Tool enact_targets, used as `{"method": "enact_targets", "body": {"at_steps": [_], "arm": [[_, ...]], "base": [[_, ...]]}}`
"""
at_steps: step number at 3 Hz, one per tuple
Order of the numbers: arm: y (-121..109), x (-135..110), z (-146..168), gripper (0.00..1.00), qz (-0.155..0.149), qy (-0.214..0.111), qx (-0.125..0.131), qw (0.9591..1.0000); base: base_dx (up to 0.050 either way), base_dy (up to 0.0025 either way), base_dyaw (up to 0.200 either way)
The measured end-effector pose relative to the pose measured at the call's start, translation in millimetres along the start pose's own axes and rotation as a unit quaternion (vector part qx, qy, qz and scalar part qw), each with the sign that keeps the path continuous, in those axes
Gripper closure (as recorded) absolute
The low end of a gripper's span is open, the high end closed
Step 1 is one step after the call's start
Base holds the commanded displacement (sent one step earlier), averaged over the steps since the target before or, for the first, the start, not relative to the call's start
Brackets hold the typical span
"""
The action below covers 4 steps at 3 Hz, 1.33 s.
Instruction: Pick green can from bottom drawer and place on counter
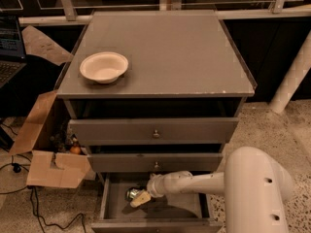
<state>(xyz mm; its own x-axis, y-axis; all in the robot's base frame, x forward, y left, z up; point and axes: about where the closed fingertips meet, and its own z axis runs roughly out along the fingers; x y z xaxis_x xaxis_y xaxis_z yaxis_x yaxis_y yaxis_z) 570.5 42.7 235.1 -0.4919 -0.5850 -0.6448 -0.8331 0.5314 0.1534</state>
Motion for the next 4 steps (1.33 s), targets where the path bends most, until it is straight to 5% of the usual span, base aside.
{"method": "enact_targets", "body": {"at_steps": [2,4], "arm": [[-11.9,17.0,23.0,0.00,0.021,0.022,0.011,0.9995],[-6.2,41.6,53.2,0.00,0.037,0.064,-0.007,0.9972]], "base": [[0.000,0.00000,0.000],[0.000,0.00000,0.000]]}}
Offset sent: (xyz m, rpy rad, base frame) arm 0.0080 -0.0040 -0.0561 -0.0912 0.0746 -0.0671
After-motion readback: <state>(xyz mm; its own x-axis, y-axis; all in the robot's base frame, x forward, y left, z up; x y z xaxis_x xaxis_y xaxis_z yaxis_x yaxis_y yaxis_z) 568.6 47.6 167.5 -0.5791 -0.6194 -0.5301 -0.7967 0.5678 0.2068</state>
